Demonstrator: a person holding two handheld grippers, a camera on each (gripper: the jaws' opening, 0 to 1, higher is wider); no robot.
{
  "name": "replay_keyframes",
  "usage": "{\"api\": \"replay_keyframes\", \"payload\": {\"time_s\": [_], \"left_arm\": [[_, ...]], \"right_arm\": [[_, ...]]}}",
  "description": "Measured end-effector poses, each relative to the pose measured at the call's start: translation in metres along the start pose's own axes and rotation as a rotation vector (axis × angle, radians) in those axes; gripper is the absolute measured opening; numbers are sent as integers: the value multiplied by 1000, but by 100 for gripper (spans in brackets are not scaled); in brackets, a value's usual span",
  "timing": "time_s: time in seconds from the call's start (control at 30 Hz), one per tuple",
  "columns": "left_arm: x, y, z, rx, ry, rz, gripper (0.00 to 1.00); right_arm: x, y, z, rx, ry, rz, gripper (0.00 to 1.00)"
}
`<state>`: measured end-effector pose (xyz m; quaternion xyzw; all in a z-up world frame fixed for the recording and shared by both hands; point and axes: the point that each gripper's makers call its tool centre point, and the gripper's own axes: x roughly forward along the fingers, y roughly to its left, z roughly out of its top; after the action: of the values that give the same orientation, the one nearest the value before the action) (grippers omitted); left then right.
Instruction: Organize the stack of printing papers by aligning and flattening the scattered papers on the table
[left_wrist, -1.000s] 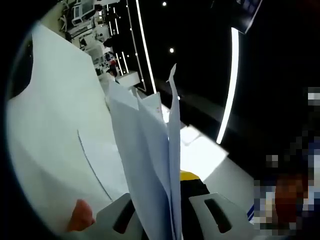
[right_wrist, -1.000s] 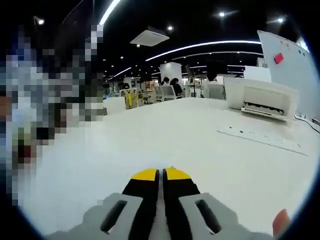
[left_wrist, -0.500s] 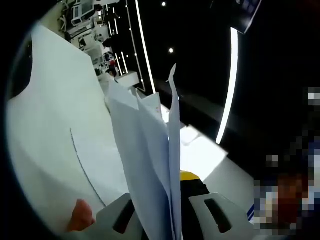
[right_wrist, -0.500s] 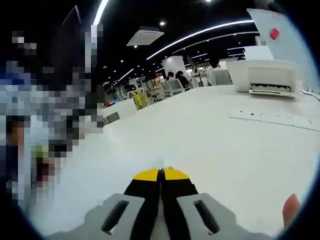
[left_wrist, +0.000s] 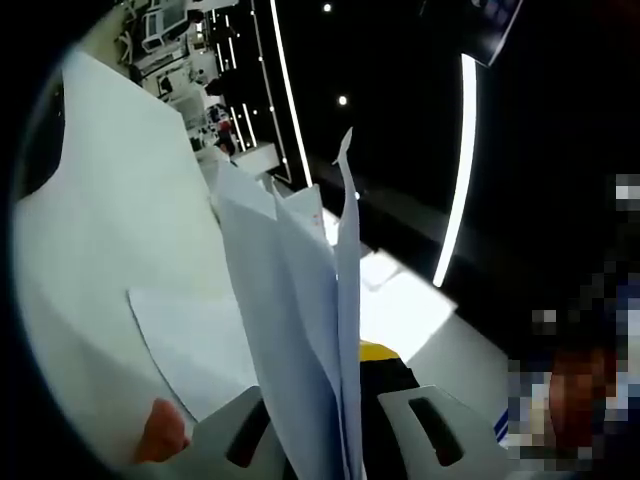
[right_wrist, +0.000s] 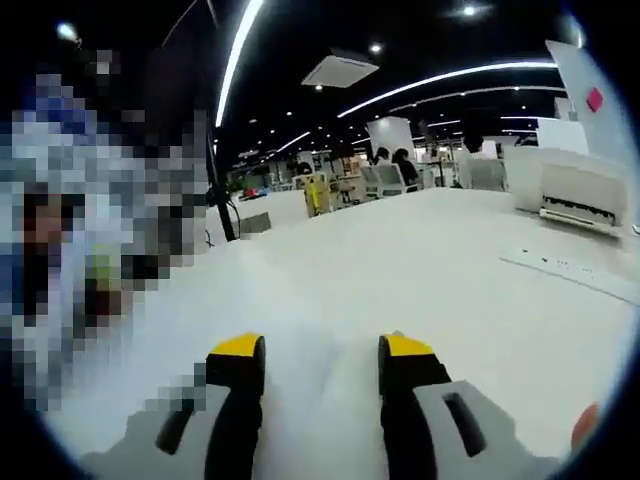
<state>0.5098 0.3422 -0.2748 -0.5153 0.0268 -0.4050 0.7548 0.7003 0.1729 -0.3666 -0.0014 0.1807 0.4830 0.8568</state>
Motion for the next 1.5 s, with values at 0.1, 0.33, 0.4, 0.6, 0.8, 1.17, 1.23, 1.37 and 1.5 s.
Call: {"api": "replay_keyframes", "payload": {"time_s": [0.1,0.33,0.4,0.6,0.8,1.17,1.23,1.37,1.5], "left_arm": [[0,0,0,-1,0,1,6],[0,2,2,0,1,2,6],[0,1,2,0,1,2,6],[0,2,3,0,0,1,6],[0,3,4,0,0,1,6],[0,2,1,3,1,3,6],[0,2,1,4,1,3,6],[0,3,2,4,1,3,6],[0,3,3,4,0,2,6]], "right_arm": [[6,0,0,-72,11,-13,42],[7,11,-3,-142,36,15,21],[6,10,-4,-143,42,8,17],[-1,8,-5,-86,58,21,7],[-8,23,-6,92,73,107,6],[-15,54,-13,101,88,198,9],[-14,53,-16,111,102,192,4],[-14,60,-20,73,112,217,0],[-16,65,-21,119,119,235,0]]}}
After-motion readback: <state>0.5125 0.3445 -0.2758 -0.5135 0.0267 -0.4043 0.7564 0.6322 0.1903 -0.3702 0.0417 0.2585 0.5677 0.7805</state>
